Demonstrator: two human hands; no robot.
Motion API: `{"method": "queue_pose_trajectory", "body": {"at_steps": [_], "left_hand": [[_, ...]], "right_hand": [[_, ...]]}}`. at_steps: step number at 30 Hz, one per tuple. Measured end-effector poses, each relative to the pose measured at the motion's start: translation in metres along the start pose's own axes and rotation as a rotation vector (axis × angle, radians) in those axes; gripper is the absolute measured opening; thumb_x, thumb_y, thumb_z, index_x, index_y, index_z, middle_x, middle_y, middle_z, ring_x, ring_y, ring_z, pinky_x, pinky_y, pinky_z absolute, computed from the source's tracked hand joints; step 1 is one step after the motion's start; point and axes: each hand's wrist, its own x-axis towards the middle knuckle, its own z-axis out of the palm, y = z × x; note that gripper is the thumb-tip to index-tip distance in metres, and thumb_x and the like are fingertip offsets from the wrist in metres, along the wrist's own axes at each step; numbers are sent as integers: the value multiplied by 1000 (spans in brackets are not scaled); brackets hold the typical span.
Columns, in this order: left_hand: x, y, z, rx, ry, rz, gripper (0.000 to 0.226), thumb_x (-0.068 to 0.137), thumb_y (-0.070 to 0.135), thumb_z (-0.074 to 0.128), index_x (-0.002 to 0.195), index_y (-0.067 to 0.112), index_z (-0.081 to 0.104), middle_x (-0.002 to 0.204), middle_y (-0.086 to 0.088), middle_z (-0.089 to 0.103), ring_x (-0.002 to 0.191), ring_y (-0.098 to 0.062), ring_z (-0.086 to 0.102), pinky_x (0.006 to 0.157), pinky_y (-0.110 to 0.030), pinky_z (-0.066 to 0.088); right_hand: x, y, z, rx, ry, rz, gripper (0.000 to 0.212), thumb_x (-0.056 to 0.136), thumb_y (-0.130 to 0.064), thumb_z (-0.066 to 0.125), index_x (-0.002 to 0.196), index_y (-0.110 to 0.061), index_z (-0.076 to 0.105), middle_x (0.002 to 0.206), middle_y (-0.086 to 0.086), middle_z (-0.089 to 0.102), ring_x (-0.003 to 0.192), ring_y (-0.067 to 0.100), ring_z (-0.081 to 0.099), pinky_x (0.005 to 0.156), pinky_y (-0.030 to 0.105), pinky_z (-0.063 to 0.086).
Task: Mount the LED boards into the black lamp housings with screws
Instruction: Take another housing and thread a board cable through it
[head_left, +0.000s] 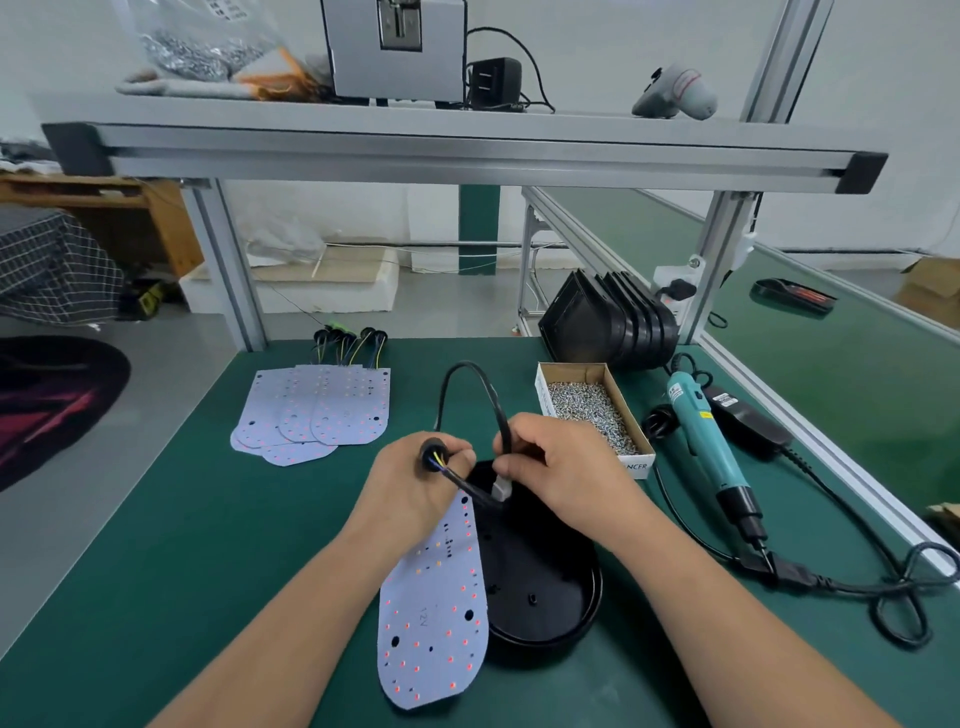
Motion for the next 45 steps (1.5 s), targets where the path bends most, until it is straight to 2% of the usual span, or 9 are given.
{"method": "queue_pose_trajectory", "body": {"at_steps": [6,13,18,25,29,32,35,38,45], "left_hand": [[6,5,-1,185,-101,-81,19,84,20,63,76,3,60,71,-3,45,69,-18,34,63,-35,33],[0,9,-1,137,4,61,23,92,27,70,83,6,67,75,-19,60,64,-13,39,61,-42,40],[-4,13,-1,-41,104,64,13,92,14,70,80,16,73,83,-17,68,67,-13,45,61,-28,41],[-5,13,0,-149,154,132,28,93,3,70,79,27,74,81,1,72,73,-18,59,63,-18,45],[-2,6,-1,-156,161,180,21,96,14,75,80,27,76,76,8,72,79,-17,65,70,-18,48],[2,2,-3,-192,158,179,19,96,17,76,82,30,77,75,8,71,74,-11,63,70,-17,49],[4,2,-6,-295,142,187,17,96,17,77,83,27,79,75,9,71,73,-7,62,71,-16,49],[4,2,-7,-370,139,218,13,96,18,77,88,28,80,85,6,77,83,-5,67,78,-15,52],[5,-4,-5,-419,187,237,13,97,19,77,98,32,80,93,7,77,83,-2,65,79,-15,52]], "right_hand": [[1,-1,2,22,12,-12,12,92,-29,76,92,-30,64,80,-14,70,77,9,64,75,42,55],[1,-12,-7,-71,25,-56,12,89,-31,77,88,-27,65,76,-13,69,74,8,64,72,43,54],[-1,-24,-12,-60,95,-81,19,89,-24,80,80,-24,63,78,-8,69,77,15,64,72,42,52],[-2,-34,-5,-436,22,-144,27,92,-35,73,82,-17,55,91,-5,49,88,24,56,74,42,46],[-5,-30,-20,-51,242,-155,17,90,-37,66,100,-24,70,98,-9,58,91,11,59,81,27,48],[-1,-14,-32,386,428,-7,26,102,-14,52,113,-28,71,109,-5,73,106,15,66,94,30,51],[5,7,-38,536,115,150,48,102,6,45,124,-26,72,117,-5,78,116,14,70,99,28,55],[3,11,-30,711,-184,107,42,97,-5,60,131,-26,73,126,1,76,122,17,70,95,22,55],[-5,-2,-5,591,-159,140,24,80,-41,75,104,-46,79,104,-17,80,96,-4,71,81,20,55]]}}
